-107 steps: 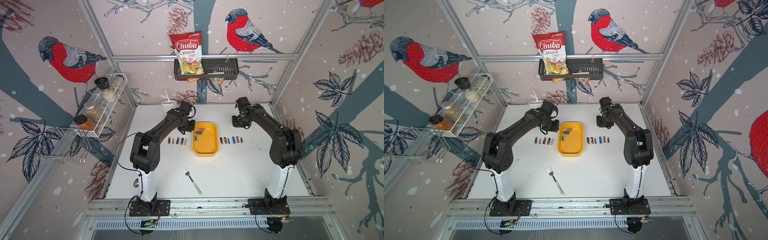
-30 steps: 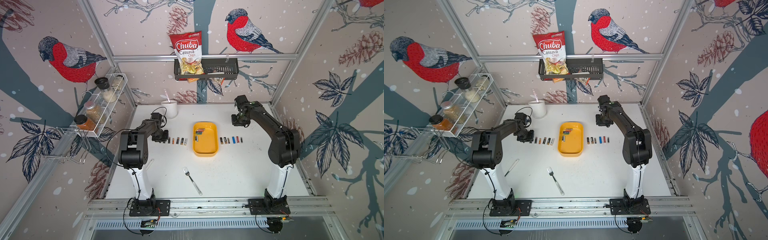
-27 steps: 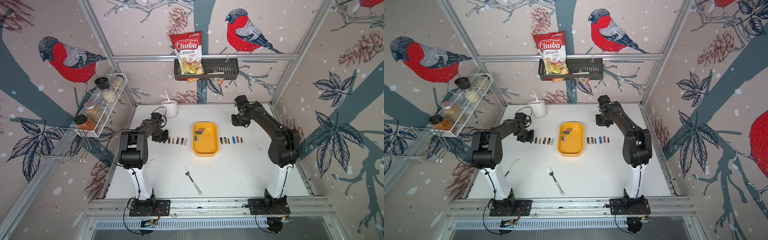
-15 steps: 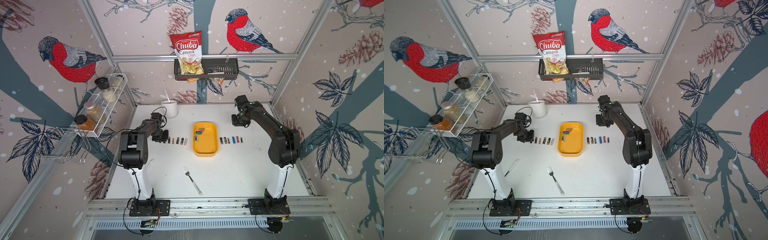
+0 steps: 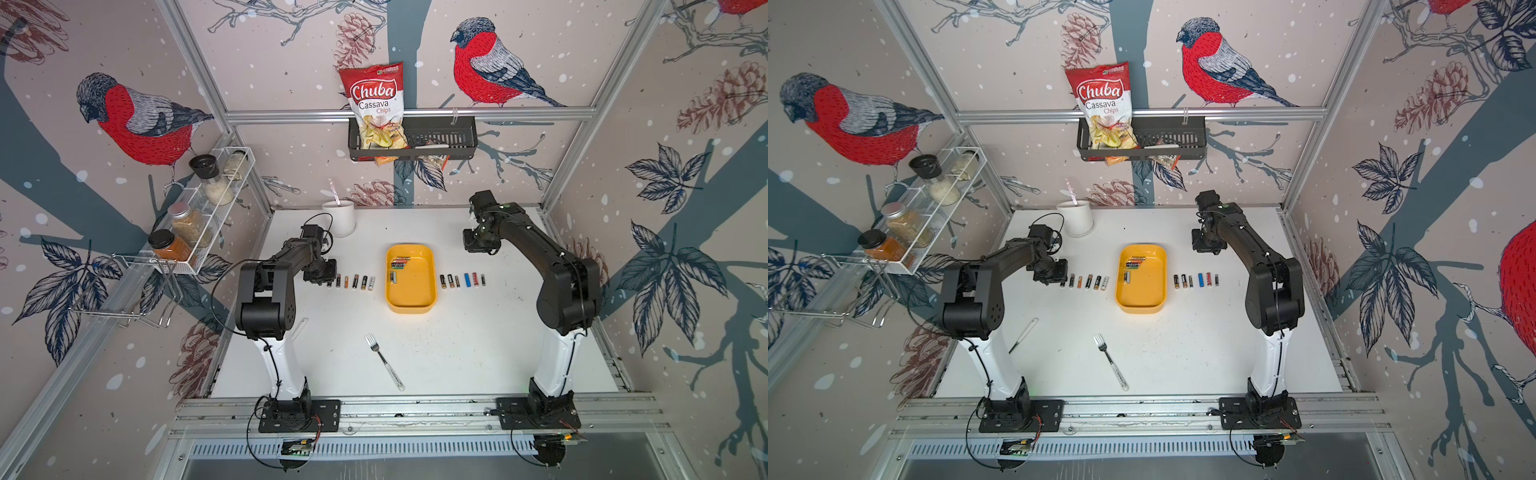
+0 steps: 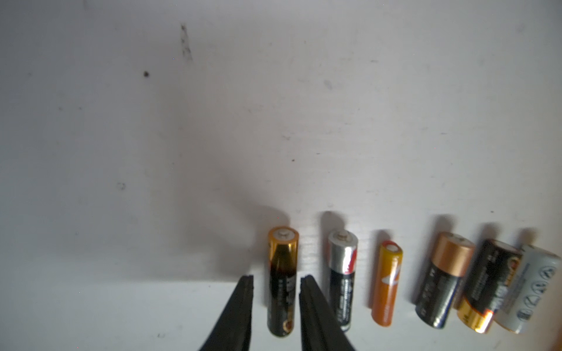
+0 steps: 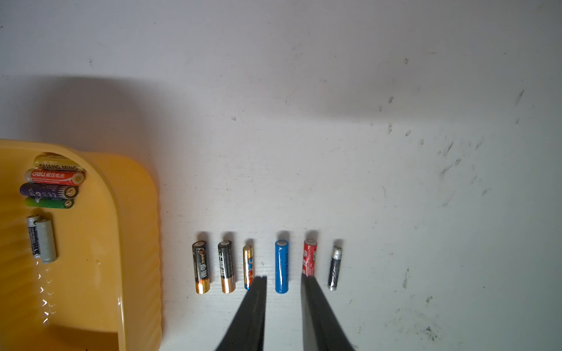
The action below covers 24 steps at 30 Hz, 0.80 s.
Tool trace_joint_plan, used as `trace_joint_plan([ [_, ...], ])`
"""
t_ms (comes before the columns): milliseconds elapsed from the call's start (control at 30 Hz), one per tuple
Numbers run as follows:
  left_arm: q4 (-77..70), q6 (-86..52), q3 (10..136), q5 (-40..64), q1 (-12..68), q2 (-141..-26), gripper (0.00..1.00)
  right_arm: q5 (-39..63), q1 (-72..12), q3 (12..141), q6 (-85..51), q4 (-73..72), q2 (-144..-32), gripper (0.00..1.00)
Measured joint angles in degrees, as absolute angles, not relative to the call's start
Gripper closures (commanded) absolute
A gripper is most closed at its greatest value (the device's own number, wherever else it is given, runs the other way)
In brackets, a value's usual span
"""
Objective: Take the batteries out of the storage box
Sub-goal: Place the battery at the center of the board.
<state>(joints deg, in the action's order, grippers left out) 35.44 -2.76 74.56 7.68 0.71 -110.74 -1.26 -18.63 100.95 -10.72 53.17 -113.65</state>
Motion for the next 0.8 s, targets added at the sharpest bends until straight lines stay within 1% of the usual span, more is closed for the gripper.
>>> trace_joint_plan([
  [467,35.99,-3.07,75.53,7.64,0.71,-109.27,0.68,-1.26,-20.10,101.80,-10.96,53.34,-113.19,0.72],
  [633,36.73,-4.14,77.36,7.49,0.71,-107.83,0.68,-1.23,-22.74,104.38,-12.01,54.28,-113.36,0.72],
  [800,37.50,-4.54,79.35,7.46,0.73,-106.83,0.68,-1.15,-27.86,109.95,-13.56,54.94,-115.72,0.72],
])
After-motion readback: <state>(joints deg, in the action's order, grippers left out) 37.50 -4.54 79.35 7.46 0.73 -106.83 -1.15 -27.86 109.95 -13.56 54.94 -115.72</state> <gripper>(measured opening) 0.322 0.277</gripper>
